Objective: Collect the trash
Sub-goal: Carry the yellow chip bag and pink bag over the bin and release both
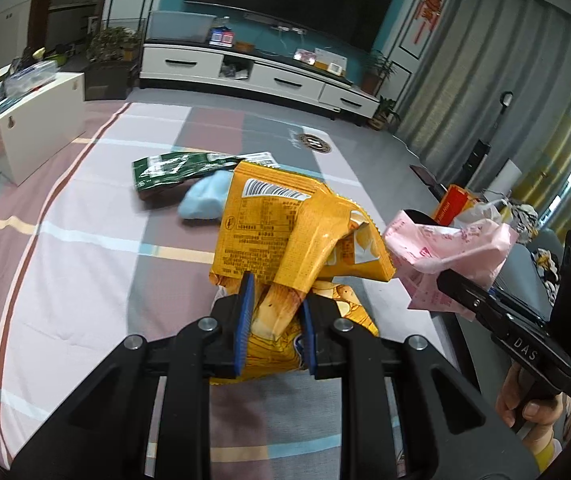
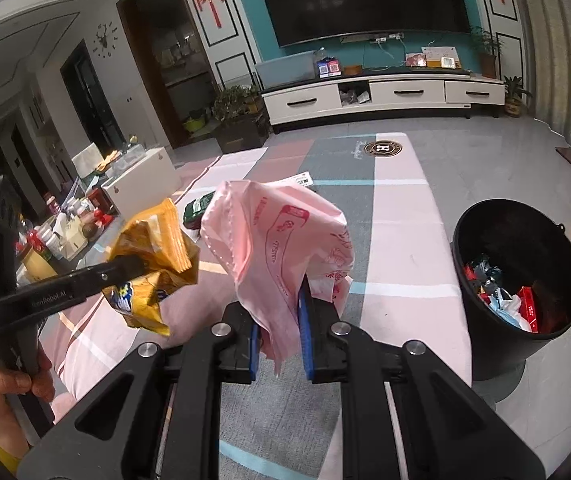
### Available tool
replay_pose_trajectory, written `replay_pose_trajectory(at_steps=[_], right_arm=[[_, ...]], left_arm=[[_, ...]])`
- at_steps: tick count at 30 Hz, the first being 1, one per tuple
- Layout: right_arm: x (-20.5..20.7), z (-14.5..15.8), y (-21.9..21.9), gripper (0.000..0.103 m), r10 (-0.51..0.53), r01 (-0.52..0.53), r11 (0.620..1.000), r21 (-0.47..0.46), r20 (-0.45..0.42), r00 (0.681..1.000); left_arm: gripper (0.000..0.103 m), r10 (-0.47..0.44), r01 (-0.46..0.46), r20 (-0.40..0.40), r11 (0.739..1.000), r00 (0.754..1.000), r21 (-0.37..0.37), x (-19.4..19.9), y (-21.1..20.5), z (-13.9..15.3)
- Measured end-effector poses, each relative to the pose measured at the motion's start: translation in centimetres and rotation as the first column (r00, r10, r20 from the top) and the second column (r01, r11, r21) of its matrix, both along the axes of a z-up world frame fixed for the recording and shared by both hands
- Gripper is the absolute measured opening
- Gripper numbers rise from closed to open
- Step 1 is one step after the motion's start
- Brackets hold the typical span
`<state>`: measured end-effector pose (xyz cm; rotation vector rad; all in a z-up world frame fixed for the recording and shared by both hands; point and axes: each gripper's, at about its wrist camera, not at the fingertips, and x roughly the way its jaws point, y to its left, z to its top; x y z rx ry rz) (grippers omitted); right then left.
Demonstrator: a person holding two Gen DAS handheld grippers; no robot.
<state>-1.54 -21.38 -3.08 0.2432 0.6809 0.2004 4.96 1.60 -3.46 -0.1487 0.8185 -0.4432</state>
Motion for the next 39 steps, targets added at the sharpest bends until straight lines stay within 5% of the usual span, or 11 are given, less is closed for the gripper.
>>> replay_pose_trajectory(at_steps=[39], right_arm=[[-3.4,-0.9,-11.6,0.017,-0.241,0.231,0.96,0.155,0.044,0.97]], left_arm=[[0.023,-0.237,0.231,0.033,0.964,0.971,0.13,0.7,-13.8,0.5]])
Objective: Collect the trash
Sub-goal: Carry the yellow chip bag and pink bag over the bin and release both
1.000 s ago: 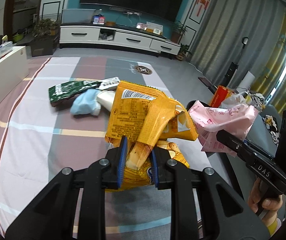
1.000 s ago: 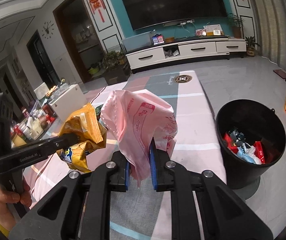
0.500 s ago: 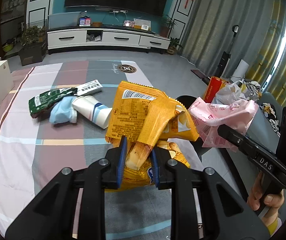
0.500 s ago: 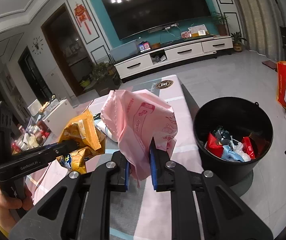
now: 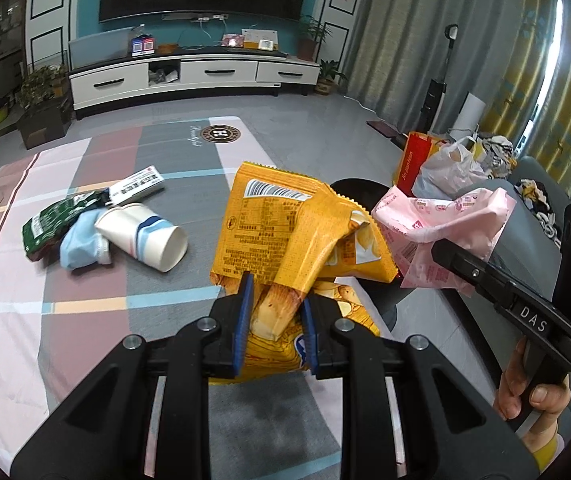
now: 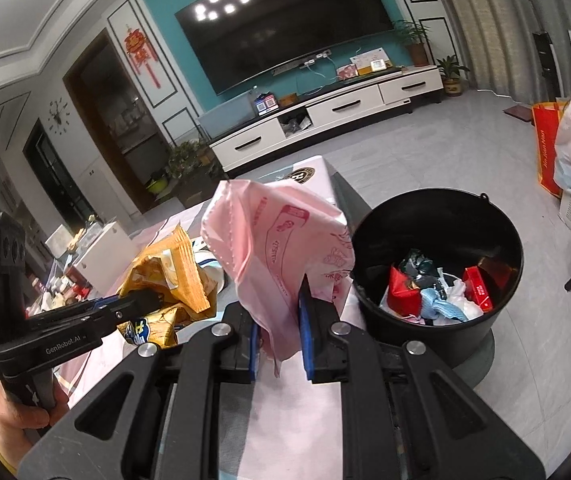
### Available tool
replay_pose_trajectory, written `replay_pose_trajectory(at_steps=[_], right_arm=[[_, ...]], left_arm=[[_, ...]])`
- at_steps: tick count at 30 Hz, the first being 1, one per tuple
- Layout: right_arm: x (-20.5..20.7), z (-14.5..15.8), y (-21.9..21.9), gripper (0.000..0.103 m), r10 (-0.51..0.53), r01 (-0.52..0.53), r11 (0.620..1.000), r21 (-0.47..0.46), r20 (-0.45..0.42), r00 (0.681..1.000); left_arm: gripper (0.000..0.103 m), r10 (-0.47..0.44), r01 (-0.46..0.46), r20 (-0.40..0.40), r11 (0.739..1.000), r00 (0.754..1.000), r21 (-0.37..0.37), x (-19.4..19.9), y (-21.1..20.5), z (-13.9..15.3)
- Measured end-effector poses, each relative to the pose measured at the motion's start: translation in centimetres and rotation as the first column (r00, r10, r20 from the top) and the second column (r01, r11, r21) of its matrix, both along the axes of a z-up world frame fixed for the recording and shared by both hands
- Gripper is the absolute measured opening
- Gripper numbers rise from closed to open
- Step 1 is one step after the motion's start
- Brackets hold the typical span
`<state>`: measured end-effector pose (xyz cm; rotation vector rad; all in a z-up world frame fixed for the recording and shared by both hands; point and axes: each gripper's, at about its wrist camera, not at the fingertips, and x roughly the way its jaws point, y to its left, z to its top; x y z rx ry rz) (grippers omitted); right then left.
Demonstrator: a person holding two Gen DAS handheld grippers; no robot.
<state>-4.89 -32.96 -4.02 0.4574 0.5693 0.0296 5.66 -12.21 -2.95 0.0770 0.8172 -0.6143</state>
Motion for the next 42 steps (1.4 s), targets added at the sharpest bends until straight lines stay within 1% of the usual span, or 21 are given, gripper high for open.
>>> replay_pose_trajectory(at_steps=[15,22,28,37,42], right_arm=[[-0.7,-1.2,-4.2,0.017,-0.088,0.088,0.995,0.042,0.003,0.996],[-0.6,-1.8,-6.6,0.017,-0.134,0.133,0.988,0.078,0.005,0.991],[-0.3,-2.7,-8.3,0.017,-0.168,0.166,0.979,0.116,0.002,0.986],[0.1,-4.1,-10.1,0.017,-0.198,0.199,0.967,0.158,-0.021,0.98],[0.5,-5.0,-11.1,0.017,-0.208,0.211,0.957,0.198,-0.037,0.977]], left_arm=[[0.023,-0.086,0.085,0.016,0.995,0.996,0.053,0.6,-5.9,-0.7],[0.023,-0.122,0.119,0.041,0.99,0.992,0.07,1.3,-9.1,-0.7],[0.023,-0.152,0.145,0.062,0.985,0.986,0.098,2.1,-12.3,-1.0],[0.024,-0.179,0.169,0.052,0.975,0.983,0.146,3.7,-15.9,-2.9],[0.024,-0.187,0.18,0.031,0.972,0.982,0.15,4.5,-17.4,-4.0]])
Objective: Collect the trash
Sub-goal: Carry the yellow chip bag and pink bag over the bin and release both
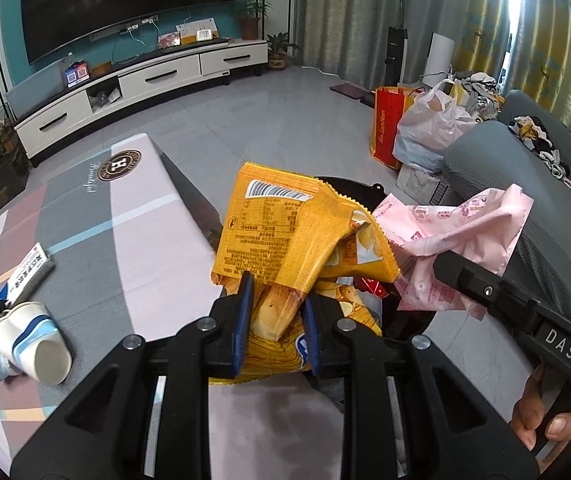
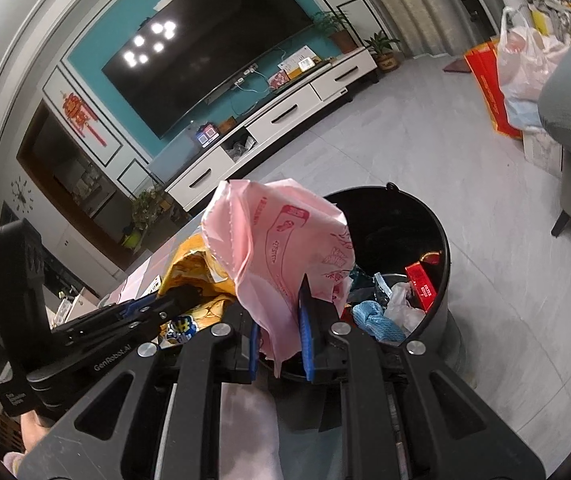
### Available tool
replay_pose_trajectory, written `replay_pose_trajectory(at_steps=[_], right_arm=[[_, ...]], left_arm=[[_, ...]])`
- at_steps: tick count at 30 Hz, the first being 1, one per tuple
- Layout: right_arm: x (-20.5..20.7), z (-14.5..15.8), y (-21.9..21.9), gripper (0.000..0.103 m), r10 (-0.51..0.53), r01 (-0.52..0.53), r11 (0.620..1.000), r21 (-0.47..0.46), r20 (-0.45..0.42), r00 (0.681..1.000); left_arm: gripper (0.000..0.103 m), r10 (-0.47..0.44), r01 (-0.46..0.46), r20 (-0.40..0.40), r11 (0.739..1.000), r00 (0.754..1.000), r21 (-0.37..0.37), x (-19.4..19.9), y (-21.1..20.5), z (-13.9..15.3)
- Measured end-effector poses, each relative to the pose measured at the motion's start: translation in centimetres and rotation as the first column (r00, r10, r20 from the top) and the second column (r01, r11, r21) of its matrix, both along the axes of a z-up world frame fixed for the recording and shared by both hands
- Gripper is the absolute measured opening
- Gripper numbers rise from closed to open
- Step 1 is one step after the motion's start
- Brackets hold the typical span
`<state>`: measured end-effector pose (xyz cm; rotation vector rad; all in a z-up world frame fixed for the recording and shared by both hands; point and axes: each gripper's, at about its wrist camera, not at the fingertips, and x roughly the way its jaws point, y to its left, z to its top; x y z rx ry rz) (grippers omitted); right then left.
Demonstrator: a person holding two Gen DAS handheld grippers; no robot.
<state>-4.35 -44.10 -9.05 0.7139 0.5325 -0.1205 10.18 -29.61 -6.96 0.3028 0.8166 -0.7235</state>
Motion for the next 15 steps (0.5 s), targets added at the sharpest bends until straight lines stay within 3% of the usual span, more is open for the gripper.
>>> replay_pose_trajectory(at_steps=[9,15], right_arm=[[1.2,-1.4,-1.0,0.02,-0.008,0.009,0.999,0.051,-0.03,1.0],[1.6,-1.9,-0.8,0.023,-0.012,0.015,0.999,0.045,-0.065,0.998]], left_arm=[[0.025,-0.013,0.014,-0.025,0.999,1.0,0.04,0.8,-2.1,-1.9],[0.035,-0.02,0.022,-0.033,0.999,0.999,0.047,0.6,-2.6,-2.4]])
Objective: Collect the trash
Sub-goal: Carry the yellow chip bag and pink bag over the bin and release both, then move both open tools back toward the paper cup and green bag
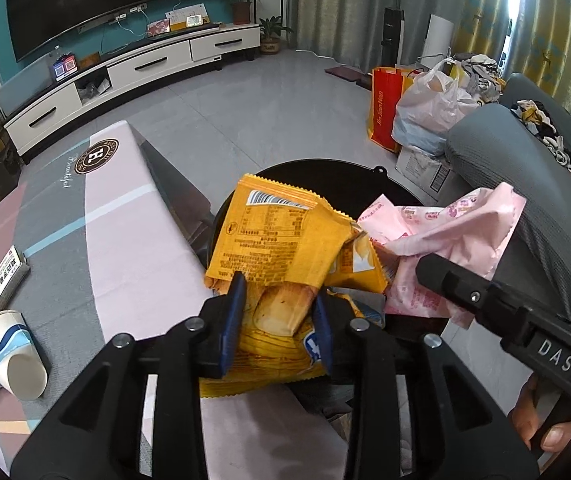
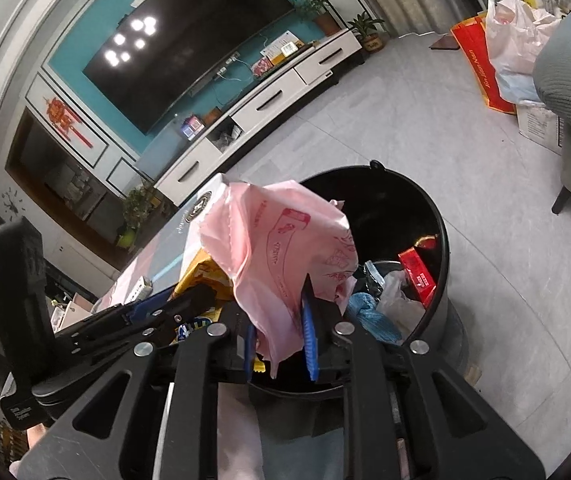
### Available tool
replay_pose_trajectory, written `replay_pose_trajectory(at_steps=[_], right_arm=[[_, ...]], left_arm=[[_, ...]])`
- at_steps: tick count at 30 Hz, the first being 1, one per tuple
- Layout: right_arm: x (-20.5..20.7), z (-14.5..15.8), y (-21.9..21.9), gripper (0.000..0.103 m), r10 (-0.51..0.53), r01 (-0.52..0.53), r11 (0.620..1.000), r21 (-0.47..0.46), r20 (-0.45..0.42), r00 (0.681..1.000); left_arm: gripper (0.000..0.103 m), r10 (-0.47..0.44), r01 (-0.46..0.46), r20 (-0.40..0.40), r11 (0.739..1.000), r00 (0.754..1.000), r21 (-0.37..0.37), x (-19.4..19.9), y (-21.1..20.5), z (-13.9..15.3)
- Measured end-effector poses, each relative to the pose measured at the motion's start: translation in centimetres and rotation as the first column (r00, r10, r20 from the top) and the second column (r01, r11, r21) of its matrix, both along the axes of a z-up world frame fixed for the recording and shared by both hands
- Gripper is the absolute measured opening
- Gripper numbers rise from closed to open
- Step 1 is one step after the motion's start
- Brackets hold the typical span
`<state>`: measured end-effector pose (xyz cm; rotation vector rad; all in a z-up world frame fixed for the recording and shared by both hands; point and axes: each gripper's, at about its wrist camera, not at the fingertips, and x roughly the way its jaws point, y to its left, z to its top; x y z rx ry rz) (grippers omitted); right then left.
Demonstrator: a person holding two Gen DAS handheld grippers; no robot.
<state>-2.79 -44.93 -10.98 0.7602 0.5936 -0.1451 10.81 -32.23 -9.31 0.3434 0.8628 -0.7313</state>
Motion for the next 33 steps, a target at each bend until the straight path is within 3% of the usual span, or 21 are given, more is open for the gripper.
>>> replay_pose_trajectory(at_steps=[8,12,15,18,22,33], right_arm=[[-0.3,0.3,-0.3,0.046,-0.024,0.024,1.0,0.011,-0.002,1.0],[-0.7,0.7,0.0,0.048,-0.019,0.019,1.0,0.002,-0.007,1.0],[-0.9,1.3,0.6,0.053,0.0,-0.001,1.0,-0.02,-0.012,1.0],[-1.2,2.3,2.0,0.057,0.024,-0.026,0.997,-0.074,-0.019,1.0],[-1.4,3.3,4.1,0.06,0.061,-0.067,0.987,-0.149,-0.04,0.997],[-0.5,5.5,10.3,0.075,0.187,-0.197,0.953,-0.229,-0.065,0.98]], left_arm=[[0.062,0.025,-0.024,0.013,1.0,1.0,-0.015,-0.3,0.8,0.5],[0.074,0.043,-0.043,0.032,0.999,0.999,-0.025,-0.6,1.8,1.2],[0.089,0.075,-0.073,0.041,0.996,0.996,-0.042,-0.8,3.4,1.9],[0.095,0.102,-0.1,0.033,0.994,0.994,-0.054,-0.9,5.0,2.5],[0.098,0.151,-0.15,0.019,0.987,0.988,-0.052,-1.2,8.0,3.0],[0.1,0.293,-0.295,-0.042,0.952,0.955,-0.083,-2.2,16.0,3.0]])
